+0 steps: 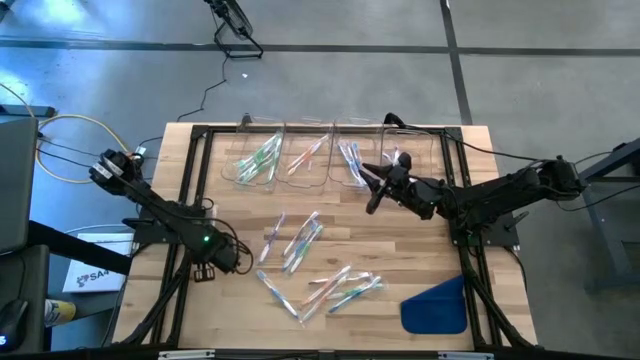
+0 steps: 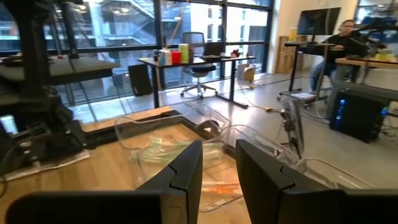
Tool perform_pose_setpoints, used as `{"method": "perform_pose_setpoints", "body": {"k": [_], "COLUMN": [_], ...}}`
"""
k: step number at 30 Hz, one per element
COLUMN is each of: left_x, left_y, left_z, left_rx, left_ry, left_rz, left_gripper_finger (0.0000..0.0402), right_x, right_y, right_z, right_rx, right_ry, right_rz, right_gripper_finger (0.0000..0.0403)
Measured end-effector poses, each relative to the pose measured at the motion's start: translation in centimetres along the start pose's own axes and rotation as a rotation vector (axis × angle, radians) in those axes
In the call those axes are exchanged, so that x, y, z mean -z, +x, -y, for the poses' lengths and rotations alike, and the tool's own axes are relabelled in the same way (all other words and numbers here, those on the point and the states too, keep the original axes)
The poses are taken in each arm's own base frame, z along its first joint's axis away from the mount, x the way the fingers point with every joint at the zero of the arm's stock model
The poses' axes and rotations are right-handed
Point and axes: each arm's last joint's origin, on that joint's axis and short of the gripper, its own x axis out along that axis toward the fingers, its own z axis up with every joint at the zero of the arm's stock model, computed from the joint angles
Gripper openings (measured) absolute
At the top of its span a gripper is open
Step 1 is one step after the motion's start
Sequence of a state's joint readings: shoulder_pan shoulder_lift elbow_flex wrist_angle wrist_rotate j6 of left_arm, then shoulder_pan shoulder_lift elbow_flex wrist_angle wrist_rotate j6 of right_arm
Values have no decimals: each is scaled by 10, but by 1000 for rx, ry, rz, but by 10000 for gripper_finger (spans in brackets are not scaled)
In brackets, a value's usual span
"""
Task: Pick & Place Toothbrushes
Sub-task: Put the violet toothbrush into the right transparent bin
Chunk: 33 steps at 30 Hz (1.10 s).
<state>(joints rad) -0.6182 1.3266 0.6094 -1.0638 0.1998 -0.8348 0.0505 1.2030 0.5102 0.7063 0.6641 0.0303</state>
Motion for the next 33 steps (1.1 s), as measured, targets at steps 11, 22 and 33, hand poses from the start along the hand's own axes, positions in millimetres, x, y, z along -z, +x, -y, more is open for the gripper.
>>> {"method": "perform_pose_setpoints", "body": {"k": [11, 22, 33], "left_x": [-5, -13, -71], "left_y": [12, 10, -30], "left_z": [-1, 7, 5], "left_rx": [-29, 3, -60], "left_ry": [-66, -61, 101], "left_rz": [39, 123, 662], "left_gripper_finger": [5, 5, 5], "right_x": [0, 0, 0], "right_y": [0, 0, 0], "right_z": [-1, -1, -1], "right_rx": [-20, -22, -22], "right_ry": [0, 0, 6], "right_rz": [-1, -1, 4], "right_gripper_finger": [90, 90, 90]}}
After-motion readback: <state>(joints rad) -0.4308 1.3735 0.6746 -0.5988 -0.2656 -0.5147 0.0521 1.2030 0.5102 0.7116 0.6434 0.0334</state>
